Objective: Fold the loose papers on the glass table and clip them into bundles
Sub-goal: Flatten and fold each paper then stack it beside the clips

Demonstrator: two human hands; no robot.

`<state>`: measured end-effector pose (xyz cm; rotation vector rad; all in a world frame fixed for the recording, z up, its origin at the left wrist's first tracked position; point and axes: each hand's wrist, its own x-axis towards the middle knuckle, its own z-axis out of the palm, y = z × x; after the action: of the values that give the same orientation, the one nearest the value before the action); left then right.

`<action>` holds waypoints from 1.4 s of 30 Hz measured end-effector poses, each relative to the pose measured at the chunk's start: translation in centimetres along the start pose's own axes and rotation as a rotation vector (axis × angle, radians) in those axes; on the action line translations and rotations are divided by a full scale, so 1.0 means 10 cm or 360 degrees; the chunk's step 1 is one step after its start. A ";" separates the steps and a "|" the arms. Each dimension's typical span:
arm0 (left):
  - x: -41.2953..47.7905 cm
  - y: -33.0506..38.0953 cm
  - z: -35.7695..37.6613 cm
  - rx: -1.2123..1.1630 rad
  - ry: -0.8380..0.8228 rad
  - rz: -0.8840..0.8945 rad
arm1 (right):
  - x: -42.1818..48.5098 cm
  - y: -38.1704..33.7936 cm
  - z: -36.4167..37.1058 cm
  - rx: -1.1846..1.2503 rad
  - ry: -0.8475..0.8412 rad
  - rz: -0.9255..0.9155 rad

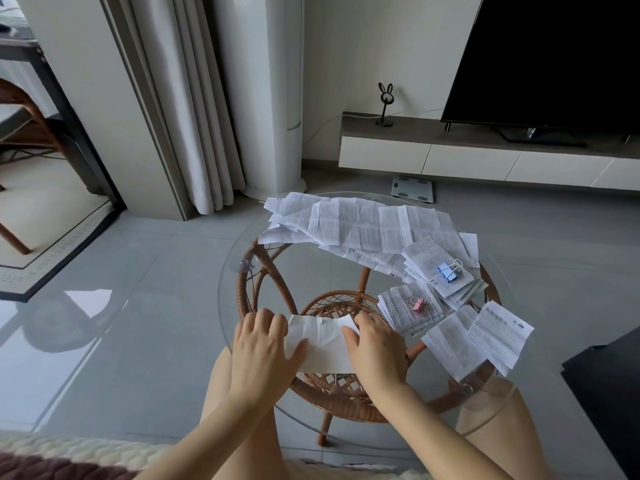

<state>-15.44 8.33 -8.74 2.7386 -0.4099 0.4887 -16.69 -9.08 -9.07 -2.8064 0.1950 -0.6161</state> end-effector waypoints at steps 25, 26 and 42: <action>0.04 -0.09 0.15 -0.0096 -0.0447 0.0819 | -0.01 0.05 0.16 -0.0115 0.0138 -0.0146; 0.05 -0.09 0.14 -0.0115 -0.0458 0.0802 | -0.01 0.05 0.16 -0.0102 0.0137 -0.0147; -0.01 0.07 0.08 -0.0290 -0.0320 0.0671 | -0.53 -0.15 -0.14 0.0032 0.0100 -0.0469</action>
<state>-15.58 7.41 -9.34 2.5300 -1.0410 0.2568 -21.95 -6.99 -9.47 -2.8202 -0.2163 -0.7651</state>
